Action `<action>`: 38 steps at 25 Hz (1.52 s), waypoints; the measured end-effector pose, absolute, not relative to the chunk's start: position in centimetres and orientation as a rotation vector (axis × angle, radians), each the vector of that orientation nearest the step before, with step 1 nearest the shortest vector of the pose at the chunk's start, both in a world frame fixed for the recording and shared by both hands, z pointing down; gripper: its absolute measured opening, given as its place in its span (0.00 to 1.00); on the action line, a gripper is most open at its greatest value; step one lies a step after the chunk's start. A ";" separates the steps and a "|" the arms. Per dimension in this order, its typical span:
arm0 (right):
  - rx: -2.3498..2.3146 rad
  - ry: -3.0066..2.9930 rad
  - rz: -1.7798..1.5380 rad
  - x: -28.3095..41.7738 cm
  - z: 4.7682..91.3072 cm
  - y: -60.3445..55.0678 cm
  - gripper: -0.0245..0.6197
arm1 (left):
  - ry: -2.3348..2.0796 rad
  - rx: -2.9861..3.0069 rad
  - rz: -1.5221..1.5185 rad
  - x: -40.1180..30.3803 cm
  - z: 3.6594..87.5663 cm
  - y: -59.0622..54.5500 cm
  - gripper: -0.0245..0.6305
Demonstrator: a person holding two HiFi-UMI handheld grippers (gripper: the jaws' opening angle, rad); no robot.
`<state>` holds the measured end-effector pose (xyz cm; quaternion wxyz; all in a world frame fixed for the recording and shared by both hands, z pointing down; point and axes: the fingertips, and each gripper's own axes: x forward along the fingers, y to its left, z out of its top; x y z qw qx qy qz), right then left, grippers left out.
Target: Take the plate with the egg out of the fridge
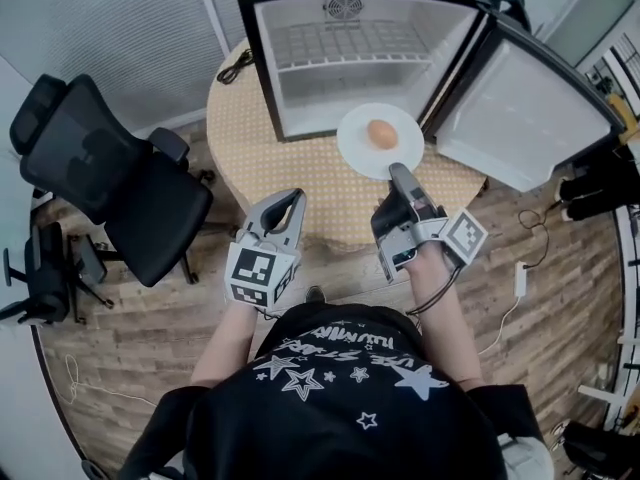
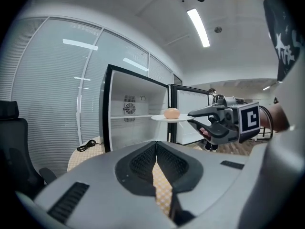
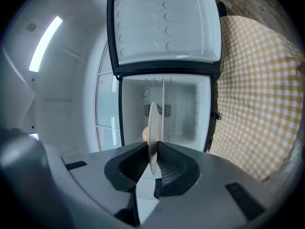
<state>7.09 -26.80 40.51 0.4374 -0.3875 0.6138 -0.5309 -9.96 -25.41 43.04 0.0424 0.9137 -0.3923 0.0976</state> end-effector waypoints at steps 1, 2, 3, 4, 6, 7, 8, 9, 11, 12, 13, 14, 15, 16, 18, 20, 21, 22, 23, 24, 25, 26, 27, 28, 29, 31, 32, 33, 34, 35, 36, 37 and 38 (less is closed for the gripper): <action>-0.956 1.536 -1.329 7.3 40.5 -26.5 0.13 | -1.215 2.785 0.293 -9.7 43.0 -25.3 0.05; -0.950 1.546 -1.338 7.5 40.5 -26.2 0.13 | -1.226 2.774 0.291 -9.4 43.0 -25.0 0.05; -0.946 1.554 -1.348 7.8 40.5 -25.8 0.13 | -1.232 2.763 0.292 -9.0 43.0 -24.7 0.05; -0.943 1.559 -1.358 8.1 40.5 -25.4 0.13 | -1.237 2.753 0.293 -8.5 43.0 -24.3 0.05; -0.937 1.566 -1.372 9.0 40.6 -24.4 0.13 | -1.250 2.745 0.291 -7.6 42.7 -23.3 0.05; -0.932 1.568 -1.377 9.5 40.6 -23.9 0.13 | -1.259 2.747 0.288 -7.2 42.5 -22.8 0.05; -0.926 1.567 -1.381 9.9 40.6 -23.4 0.13 | -1.267 2.750 0.287 -6.8 42.3 -22.3 0.05; -0.920 1.564 -1.386 10.2 40.6 -22.9 0.13 | -1.275 2.751 0.288 -6.5 42.1 -21.8 0.05; -0.909 1.561 -1.396 10.9 40.7 -22.1 0.13 | -1.290 2.746 0.293 -5.8 42.0 -20.8 0.05; -0.903 1.563 -1.400 11.2 40.7 -21.7 0.13 | -1.297 2.742 0.295 -5.5 42.0 -20.4 0.05; -0.895 1.567 -1.403 11.5 40.6 -21.3 0.13 | -1.303 2.739 0.295 -5.1 41.9 -20.0 0.05; -0.887 1.573 -1.404 11.7 40.6 -21.0 0.13 | -1.309 2.736 0.292 -4.8 41.8 -19.5 0.05; -0.877 1.578 -1.406 11.9 40.5 -20.6 0.13 | -1.314 2.734 0.288 -4.5 41.8 -19.0 0.05; -0.869 1.585 -1.408 12.1 40.4 -20.1 0.13 | -1.319 2.731 0.284 -4.2 41.7 -18.5 0.05; -0.851 1.603 -1.410 12.3 40.3 -18.8 0.13 | -1.332 2.729 0.275 -3.6 41.6 -16.9 0.05; -0.834 1.623 -1.410 12.5 40.3 -17.0 0.13 | -1.352 2.732 0.269 -3.3 41.5 -14.8 0.05; -0.824 1.632 -1.410 12.4 40.3 -16.0 0.13 | -1.363 2.734 0.269 -3.3 41.4 -13.8 0.05; -0.813 1.641 -1.411 12.4 40.2 -15.3 0.13 | -1.373 2.735 0.270 -3.2 41.3 -13.0 0.05; -0.803 1.649 -1.414 12.3 40.1 -14.7 0.13 | -1.382 2.734 0.271 -3.2 41.2 -12.5 0.05; -0.795 1.655 -1.418 12.2 40.0 -14.4 0.13 | -1.390 2.731 0.272 -3.1 41.1 -12.2 0.05; -0.788 1.660 -1.425 12.2 40.0 -14.1 0.13 | -1.395 2.728 0.273 -3.0 41.1 -11.9 0.05; -0.781 1.663 -1.432 12.2 40.0 -13.9 0.13 | -1.399 2.724 0.275 -2.9 41.1 -11.8 0.05; -0.776 1.666 -1.440 12.2 40.0 -13.8 0.13 | -1.400 2.720 0.277 -2.8 41.1 -11.6 0.05; -0.773 1.670 -1.446 12.1 40.0 -13.8 0.13 | -1.400 2.716 0.280 -2.7 41.0 -11.6 0.05; -0.771 1.674 -1.452 12.0 39.8 -13.9 0.13 | -1.400 2.714 0.282 -2.6 40.9 -11.6 0.05; -0.766 1.681 -1.460 11.8 39.6 -14.1 0.13 | -1.409 2.707 0.285 -2.8 40.7 -11.8 0.05; -0.763 1.684 -1.463 11.8 39.5 -14.0 0.13 | -1.420 2.698 0.283 -2.9 40.6 -11.7 0.05; -0.759 1.685 -1.465 11.9 39.4 -13.5 0.13 | -1.432 2.689 0.277 -3.0 40.5 -11.4 0.05; -0.753 1.686 -1.465 12.1 39.4 -12.5 0.13 | -1.441 2.683 0.270 -2.9 40.5 -10.5 0.05; -0.747 1.691 -1.461 12.4 39.5 -10.9 0.13 | -1.445 2.684 0.266 -2.6 40.5 -9.1 0.05; -0.744 1.700 -1.453 12.9 39.7 -9.0 0.13 | -1.446 2.693 0.268 -2.2 40.5 -7.3 0.05; -0.744 1.712 -1.445 13.3 39.9 -7.1 0.13 | -1.446 2.703 0.275 -1.7 40.7 -5.5 0.05; -0.747 1.723 -1.440 13.8 40.2 -5.5 0.13 | -1.446 2.711 0.283 -1.3 40.8 -4.0 0.05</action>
